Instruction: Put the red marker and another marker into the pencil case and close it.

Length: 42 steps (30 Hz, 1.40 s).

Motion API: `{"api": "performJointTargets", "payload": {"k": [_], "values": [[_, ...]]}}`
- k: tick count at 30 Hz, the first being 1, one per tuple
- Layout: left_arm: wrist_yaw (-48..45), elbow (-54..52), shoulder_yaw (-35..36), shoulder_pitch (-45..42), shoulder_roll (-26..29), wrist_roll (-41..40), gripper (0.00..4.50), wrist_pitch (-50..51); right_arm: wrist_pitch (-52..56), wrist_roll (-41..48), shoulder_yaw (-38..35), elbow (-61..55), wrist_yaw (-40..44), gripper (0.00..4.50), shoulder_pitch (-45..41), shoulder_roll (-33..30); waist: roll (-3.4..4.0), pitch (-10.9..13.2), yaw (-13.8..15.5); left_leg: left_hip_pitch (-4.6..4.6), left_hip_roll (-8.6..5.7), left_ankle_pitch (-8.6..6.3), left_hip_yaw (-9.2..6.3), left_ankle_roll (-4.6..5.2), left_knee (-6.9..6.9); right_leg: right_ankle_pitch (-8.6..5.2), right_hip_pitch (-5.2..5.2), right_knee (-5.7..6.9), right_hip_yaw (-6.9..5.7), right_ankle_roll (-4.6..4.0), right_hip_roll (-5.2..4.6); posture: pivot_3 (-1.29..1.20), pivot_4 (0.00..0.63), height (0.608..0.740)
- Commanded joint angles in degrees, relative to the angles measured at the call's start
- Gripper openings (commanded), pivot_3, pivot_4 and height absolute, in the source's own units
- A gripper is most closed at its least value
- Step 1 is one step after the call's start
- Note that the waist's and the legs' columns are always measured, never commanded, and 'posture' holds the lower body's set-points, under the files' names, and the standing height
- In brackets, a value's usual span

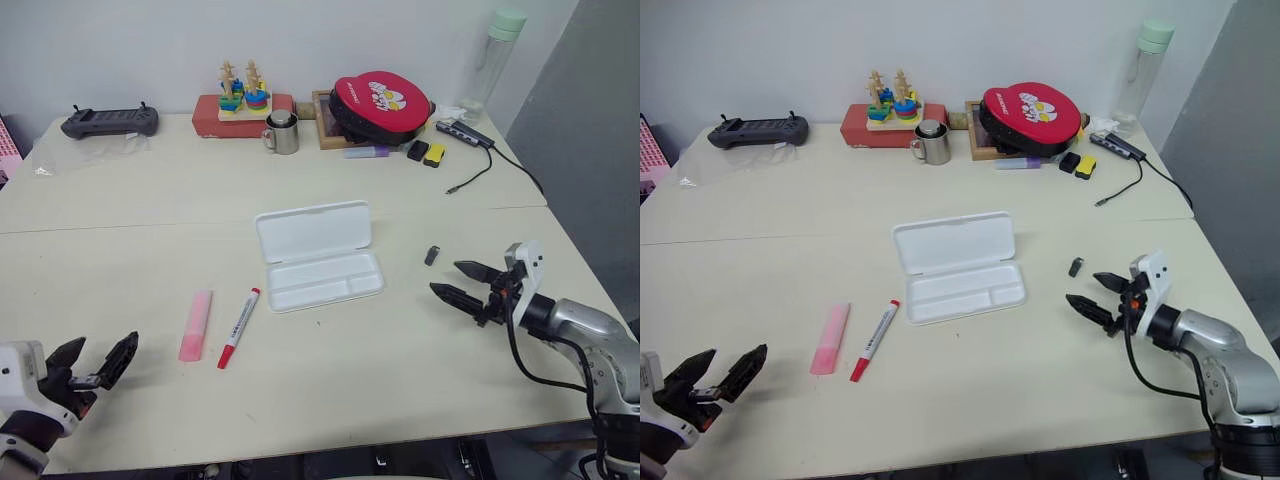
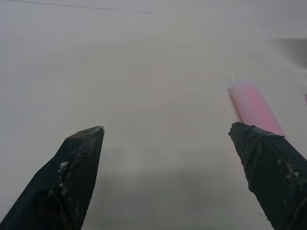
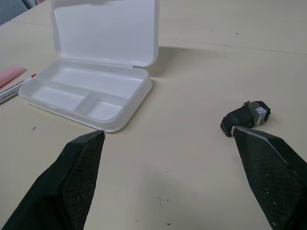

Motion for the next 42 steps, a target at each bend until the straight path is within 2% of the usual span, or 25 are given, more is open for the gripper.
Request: {"api": "performJointTargets", "payload": {"k": [1, 32, 42], "values": [[-0.5, -1.8, 0.1, 0.4, -0.2, 0.3, 4.5, -1.3, -0.4, 1.3, -0.7, -1.7, 0.5, 4.45, -1.2, -0.2, 0.0, 0.0, 0.0, 0.0, 0.0, 0.0, 0.0, 0.0, 0.0, 0.0, 0.0, 0.0, 0.0, 0.0, 0.0, 0.0, 0.15, 0.74], [-2.0, -3.1, 0.0, 2.2, 0.1, 0.7, 4.5, -0.4, 0.3, 0.9, 0.7, -1.2, 1.5, 4.45, -2.6, -0.8, 0.0, 0.0, 0.0, -0.04, 0.0, -0.01, 0.01, 0.0, -0.01, -0.01, -0.05, -0.01, 0.0, 0.0, 0.0, 0.0, 0.15, 0.74], [-6.5, -5.6, 1.1, 5.2, 3.2, 0.1, 4.5, 0.1, 4.3, 0.9, 3.6, -1.3, 3.8, 4.45, -5.0, -3.4, 0.0, 0.0, 0.0, -0.06, 0.0, -0.01, 0.01, 0.0, -0.02, -0.01, -0.08, -0.03, 0.0, -0.01, 0.0, 0.0, 0.15, 0.74]]}}
